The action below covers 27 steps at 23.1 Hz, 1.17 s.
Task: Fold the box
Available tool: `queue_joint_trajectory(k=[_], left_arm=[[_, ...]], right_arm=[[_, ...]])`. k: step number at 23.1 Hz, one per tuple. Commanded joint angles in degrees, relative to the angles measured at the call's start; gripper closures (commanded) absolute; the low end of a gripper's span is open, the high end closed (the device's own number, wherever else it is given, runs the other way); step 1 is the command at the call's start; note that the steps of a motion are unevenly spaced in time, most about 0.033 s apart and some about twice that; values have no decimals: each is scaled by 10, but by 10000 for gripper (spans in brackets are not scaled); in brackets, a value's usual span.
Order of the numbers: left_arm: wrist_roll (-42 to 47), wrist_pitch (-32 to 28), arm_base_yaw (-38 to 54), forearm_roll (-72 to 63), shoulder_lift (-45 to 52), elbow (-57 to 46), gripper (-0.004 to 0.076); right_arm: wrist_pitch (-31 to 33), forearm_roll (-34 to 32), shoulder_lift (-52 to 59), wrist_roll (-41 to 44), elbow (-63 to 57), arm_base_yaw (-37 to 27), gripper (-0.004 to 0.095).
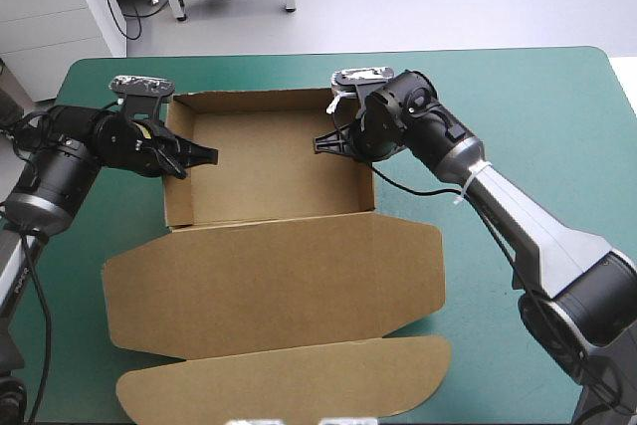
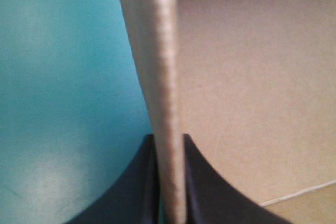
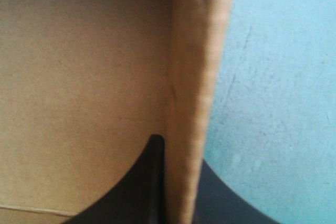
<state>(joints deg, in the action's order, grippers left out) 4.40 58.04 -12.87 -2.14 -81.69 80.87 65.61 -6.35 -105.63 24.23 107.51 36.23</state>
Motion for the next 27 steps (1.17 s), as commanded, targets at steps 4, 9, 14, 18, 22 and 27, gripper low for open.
queue_joint_trajectory(k=[4,9,14,18,22,27], left_arm=[[-21,-16,-10,-72,-42,31,731],[-21,12,-60,-66,-103,115,731],[8,70,-85,-23,-166,184,731],[22,76,-85,-22,-192,184,731],[22,78,-85,-24,-209,184,731],[27,78,-85,-26,-228,184,731]], right_arm=[[62,16,31,-58,19,-62,913],[62,36,22,-62,23,-63,913],[58,54,1,-62,23,-64,913],[58,53,-12,-62,27,-72,913],[60,63,-20,-62,30,-91,913],[60,126,-39,-82,30,-120,913]])
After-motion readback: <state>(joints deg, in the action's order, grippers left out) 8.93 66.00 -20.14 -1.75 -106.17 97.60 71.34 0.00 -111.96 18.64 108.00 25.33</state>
